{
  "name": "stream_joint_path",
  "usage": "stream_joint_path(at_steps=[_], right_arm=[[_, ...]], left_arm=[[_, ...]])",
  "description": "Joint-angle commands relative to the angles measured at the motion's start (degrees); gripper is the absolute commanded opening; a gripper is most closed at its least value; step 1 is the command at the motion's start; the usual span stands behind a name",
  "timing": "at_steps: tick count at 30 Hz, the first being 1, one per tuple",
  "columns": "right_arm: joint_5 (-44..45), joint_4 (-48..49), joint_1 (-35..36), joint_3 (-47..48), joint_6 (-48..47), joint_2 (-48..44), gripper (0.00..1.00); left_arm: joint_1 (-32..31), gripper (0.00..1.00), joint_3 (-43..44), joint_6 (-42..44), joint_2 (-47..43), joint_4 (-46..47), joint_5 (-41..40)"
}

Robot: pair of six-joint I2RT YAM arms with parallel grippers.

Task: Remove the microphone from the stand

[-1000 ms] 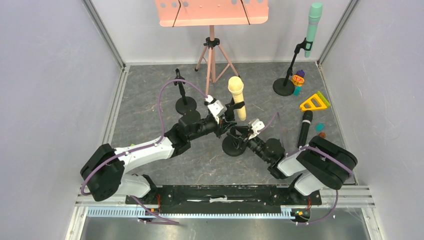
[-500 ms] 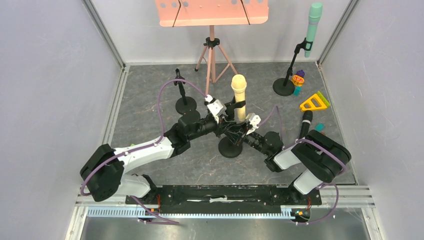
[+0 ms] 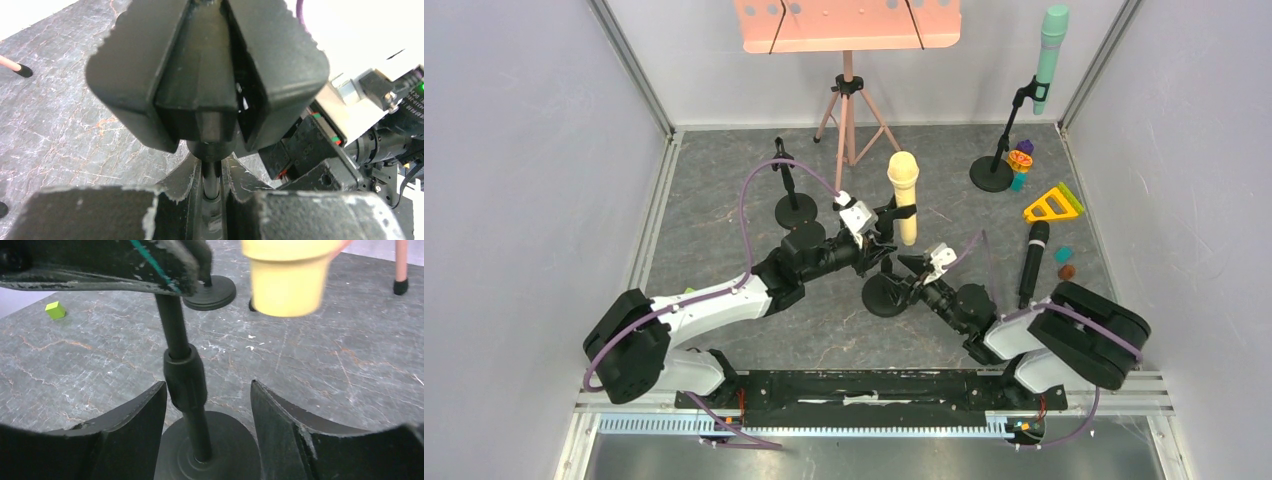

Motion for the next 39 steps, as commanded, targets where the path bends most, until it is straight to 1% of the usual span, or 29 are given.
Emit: stream_joint_path(at_steps=[1,2,3,5,6,7,8,10,12,14,16,18,19,21,25,28,30,34,39], right_arm=[[-3.1,-7.3,-3.2,-2.0,2.5,-6.8,0.69],[-3.4,-8.5,-4.3,-2.7,3.4,-8.8,0.69],[-3.6,-9.8,-5.2,-3.8,4.2,-10.7,0.69],[-3.6,-13.1,-7.2,-5.4,4.8,-15.8,0.69],[-3.5,-16.0,-7.6,-5.4,4.4,-19.0,0.69],[-2.5,-20.8,-8.0,-4.6,3.8,-22.5,0.70],[-0.5,-27.3,-8.1,-2.8,3.3,-25.1,0.72],[2.5,-38.9,-8.2,2.4,1.8,-29.2,0.74],[3.1,-47.8,-8.3,7.6,-1.2,-31.7,0.74],[2.5,-52.9,-8.3,11.6,-3.7,-33.6,0.75],[2.8,-55.9,-8.4,14.4,-4.4,-34.9,0.76],[2.2,-58.6,-8.3,16.1,-4.3,-35.8,0.76],[1.9,-59.7,-8.3,16.6,-4.1,-36.3,0.76],[1.7,-62.2,-8.4,17.8,-3.0,-37.5,0.76],[-1.7,-63.4,-8.3,18.4,-3.2,-40.2,0.77],[-5.6,-65.1,-8.3,20.1,-5.7,-41.4,0.77],[-5.7,-67.8,-8.3,22.3,-7.5,-41.2,0.77],[-2.8,-71.7,-8.4,24.6,-10.6,-40.5,0.77],[-2.3,-73.8,-8.3,26.2,-11.7,-42.0,0.76]], left_arm=[[0.4,0.02,-0.6,3.2,-0.9,-3.0,-4.1],[0.4,0.03,-0.6,3.8,-0.9,-3.5,-4.3],[0.4,0.11,-0.4,4.3,-1.0,-4.0,-4.2],[0.4,0.33,0.7,5.0,-1.0,-6.5,-3.3],[0.4,0.39,1.1,5.0,-0.9,-7.9,-2.8],[0.4,0.49,1.6,5.0,-0.8,-8.8,-2.3],[0.4,0.57,1.8,5.0,-0.7,-9.4,-1.7],[0.4,0.68,1.9,4.9,-0.7,-9.8,-0.8],[0.4,0.81,1.8,4.2,-1.0,-9.7,0.0],[0.4,0.86,1.6,3.2,-1.9,-9.6,-1.0],[0.4,0.90,1.1,3.0,-3.1,-9.4,-1.8],[0.4,0.97,0.8,2.7,-4.7,-9.7,-2.5],[0.4,1.00,0.8,2.5,-5.6,-10.1,-2.6],[0.5,1.00,0.9,1.7,-7.6,-10.9,-2.8],[0.4,1.00,0.8,-0.1,-11.0,-10.9,-2.4],[0.4,1.00,1.5,-1.4,-13.6,-10.6,-1.8],[0.4,1.00,2.4,-1.9,-15.2,-10.1,-1.3],[0.4,1.00,4.5,-2.2,-17.8,-7.9,-1.6],[0.4,1.00,8.6,-1.9,-16.7,-5.9,-1.0]])
